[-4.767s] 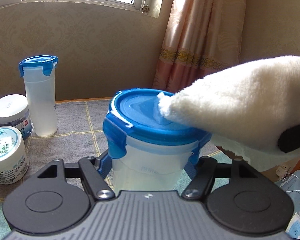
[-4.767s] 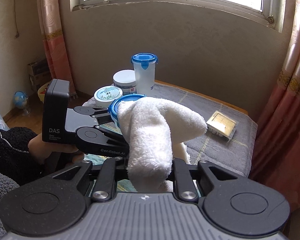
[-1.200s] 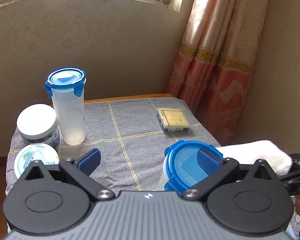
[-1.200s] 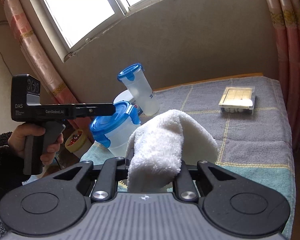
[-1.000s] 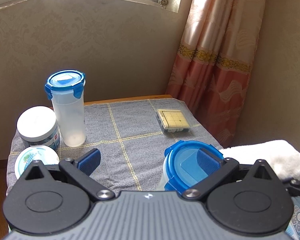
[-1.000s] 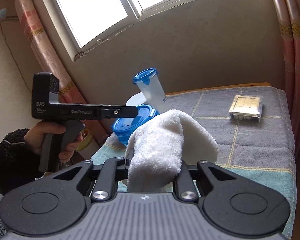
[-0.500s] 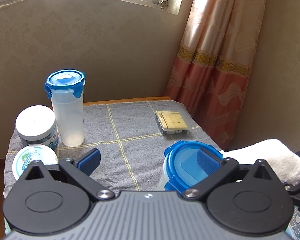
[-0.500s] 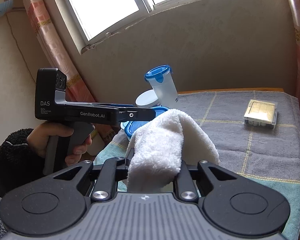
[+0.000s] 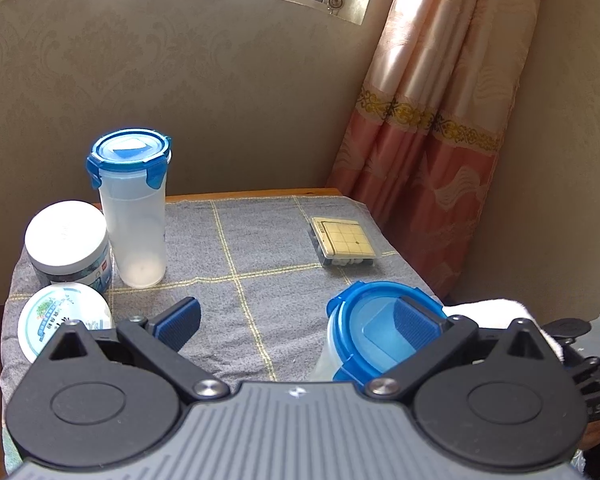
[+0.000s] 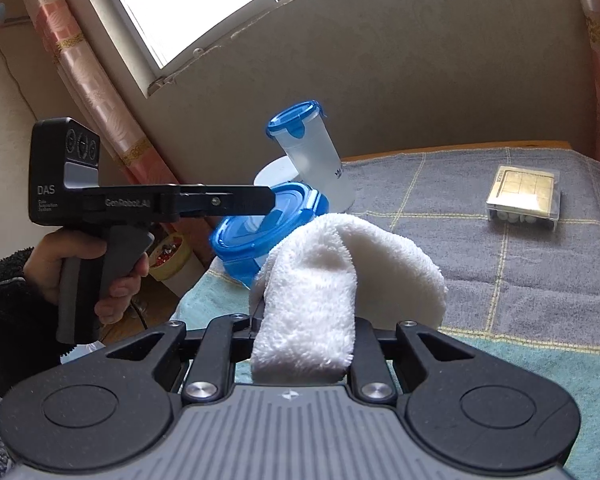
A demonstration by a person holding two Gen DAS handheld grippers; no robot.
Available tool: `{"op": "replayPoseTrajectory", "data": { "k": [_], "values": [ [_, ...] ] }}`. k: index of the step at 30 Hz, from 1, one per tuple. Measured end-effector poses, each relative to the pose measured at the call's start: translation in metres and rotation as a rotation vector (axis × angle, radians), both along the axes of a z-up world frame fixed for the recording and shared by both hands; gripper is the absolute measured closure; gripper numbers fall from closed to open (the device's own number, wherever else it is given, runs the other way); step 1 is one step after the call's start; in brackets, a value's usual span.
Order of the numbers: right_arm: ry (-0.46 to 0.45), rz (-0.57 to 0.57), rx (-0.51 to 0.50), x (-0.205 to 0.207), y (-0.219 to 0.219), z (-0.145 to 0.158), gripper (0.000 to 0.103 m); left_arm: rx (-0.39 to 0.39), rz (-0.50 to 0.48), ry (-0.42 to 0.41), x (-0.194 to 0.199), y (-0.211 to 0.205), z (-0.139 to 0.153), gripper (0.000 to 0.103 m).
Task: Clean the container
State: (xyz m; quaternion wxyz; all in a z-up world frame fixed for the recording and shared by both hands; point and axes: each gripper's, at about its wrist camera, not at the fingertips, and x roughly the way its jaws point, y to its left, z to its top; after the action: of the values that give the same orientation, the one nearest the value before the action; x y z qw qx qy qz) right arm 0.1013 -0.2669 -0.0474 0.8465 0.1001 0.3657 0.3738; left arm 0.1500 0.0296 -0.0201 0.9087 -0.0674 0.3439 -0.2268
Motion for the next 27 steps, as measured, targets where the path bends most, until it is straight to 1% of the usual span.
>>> {"op": "replayPoseTrajectory", "data": {
  "k": [6, 15, 18, 21, 27],
  "values": [
    [0.062, -0.007, -0.002, 0.013, 0.0, -0.022, 0.08, -0.01, 0.003, 0.012, 0.002, 0.001, -0.001, 0.0],
    [0.127, 0.005, -0.013, 0.024, 0.004, -0.05, 0.08, 0.012, 0.006, 0.008, 0.0, -0.002, 0.002, 0.0],
    [0.128, -0.001, -0.012, 0.022, 0.004, -0.051, 0.079, 0.016, 0.005, 0.003, -0.001, -0.002, 0.002, 0.0],
    [0.111, -0.015, -0.01, 0.015, 0.001, -0.045, 0.08, 0.012, 0.004, 0.004, -0.001, -0.001, 0.001, 0.0],
    [0.058, -0.065, 0.013, -0.003, -0.016, -0.02, 0.08, 0.01, 0.011, -0.006, -0.004, -0.001, 0.0, 0.0]
  ]
}}
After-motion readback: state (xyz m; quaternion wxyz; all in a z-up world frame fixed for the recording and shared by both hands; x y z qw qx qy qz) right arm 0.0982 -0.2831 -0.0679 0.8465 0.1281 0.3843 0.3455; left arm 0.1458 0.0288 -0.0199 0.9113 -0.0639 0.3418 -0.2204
